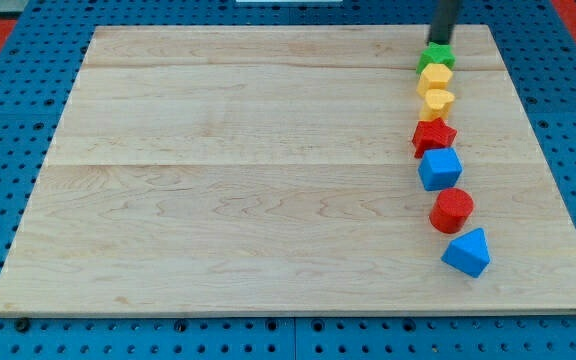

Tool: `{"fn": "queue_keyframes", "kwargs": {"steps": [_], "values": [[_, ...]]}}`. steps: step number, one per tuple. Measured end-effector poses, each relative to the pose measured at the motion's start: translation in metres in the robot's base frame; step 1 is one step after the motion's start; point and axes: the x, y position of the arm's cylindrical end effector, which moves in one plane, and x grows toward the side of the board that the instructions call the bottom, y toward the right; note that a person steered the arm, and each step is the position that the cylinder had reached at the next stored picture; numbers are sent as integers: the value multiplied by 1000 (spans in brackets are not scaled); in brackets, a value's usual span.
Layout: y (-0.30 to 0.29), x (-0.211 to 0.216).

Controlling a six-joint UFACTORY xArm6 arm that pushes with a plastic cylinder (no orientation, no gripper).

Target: Move the green star to the yellow hexagon

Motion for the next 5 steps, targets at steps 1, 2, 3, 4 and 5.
{"fn": "queue_keyframes", "kwargs": {"steps": [1,2,3,4,5], "values": [[-9,58],[-5,103],[0,122],[20,78],[-35,42]]}}
